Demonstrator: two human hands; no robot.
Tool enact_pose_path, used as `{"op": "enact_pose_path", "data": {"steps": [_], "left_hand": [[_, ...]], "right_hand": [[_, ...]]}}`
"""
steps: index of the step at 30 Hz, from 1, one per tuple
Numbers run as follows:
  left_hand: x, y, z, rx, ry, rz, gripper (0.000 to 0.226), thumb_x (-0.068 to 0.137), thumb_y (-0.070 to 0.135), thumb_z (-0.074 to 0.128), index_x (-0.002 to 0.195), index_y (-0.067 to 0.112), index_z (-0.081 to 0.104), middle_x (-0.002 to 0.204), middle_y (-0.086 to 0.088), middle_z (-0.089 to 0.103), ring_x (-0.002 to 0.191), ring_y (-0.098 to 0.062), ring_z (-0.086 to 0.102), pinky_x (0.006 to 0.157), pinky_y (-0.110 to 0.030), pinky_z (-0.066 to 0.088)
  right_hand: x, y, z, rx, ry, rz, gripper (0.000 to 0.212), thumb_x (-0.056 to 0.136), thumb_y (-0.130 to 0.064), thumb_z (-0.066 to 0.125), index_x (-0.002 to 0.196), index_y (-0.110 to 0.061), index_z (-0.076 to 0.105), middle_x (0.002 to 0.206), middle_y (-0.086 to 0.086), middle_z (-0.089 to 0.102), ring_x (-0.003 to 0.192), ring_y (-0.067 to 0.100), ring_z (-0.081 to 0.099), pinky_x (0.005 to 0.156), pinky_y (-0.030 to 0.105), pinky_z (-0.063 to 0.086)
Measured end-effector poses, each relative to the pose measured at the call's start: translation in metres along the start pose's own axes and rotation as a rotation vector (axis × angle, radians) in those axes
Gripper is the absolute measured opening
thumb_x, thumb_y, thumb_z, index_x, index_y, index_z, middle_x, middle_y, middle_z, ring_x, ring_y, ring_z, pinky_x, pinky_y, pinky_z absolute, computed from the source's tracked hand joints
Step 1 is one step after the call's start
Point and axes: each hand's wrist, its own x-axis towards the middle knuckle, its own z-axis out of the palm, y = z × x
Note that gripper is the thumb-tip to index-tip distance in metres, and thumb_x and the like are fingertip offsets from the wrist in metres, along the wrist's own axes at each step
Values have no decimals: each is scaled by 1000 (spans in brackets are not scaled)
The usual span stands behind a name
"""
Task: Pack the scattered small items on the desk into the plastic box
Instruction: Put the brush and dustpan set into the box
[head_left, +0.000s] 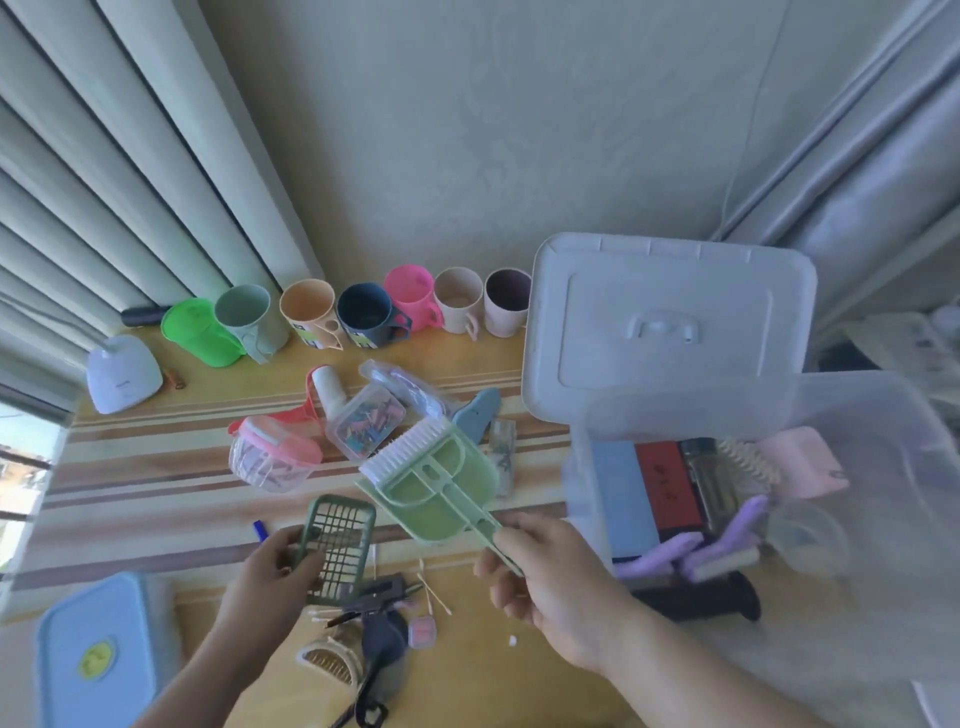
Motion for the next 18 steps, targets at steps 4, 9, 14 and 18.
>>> {"op": "enact_pose_path", "data": {"steps": [4, 9, 14, 18], "left_hand": [[-26, 46, 16, -136, 17, 35, 21, 98, 8, 63, 111, 23, 69, 97, -9, 77, 87, -30, 72, 78, -43, 54], [-59, 137, 64, -242, 44, 220, 21, 98, 4, 64, 111, 19, 71, 91, -5, 78, 88, -30, 72, 79, -37, 54], [-99, 224, 142, -302, -118, 378, 25, 99, 2, 60, 107, 23, 72, 96, -10, 78, 84, -25, 73, 82, -38, 56], [-130, 255, 213, -280, -258, 417, 23, 98, -1, 60, 110, 16, 70, 90, -7, 76, 72, -18, 67, 69, -32, 58]], "right_hand": [[-52, -5, -60, 73, 4, -115, 19, 87, -8, 47, 75, -14, 60, 75, 16, 52, 49, 18, 23, 48, 29, 15], [-87, -25, -153, -97, 173, -239, 44, 96, 12, 34, 72, -13, 59, 60, 3, 55, 43, 12, 32, 43, 22, 25], [-112, -46, -294, -402, 392, -314, 49, 90, 4, 40, 94, -29, 76, 73, -3, 64, 76, 22, 59, 80, 38, 46], [-131, -55, -372, -412, 404, -171, 50, 92, 11, 35, 95, -20, 75, 71, 9, 56, 57, 10, 49, 52, 19, 38]]}}
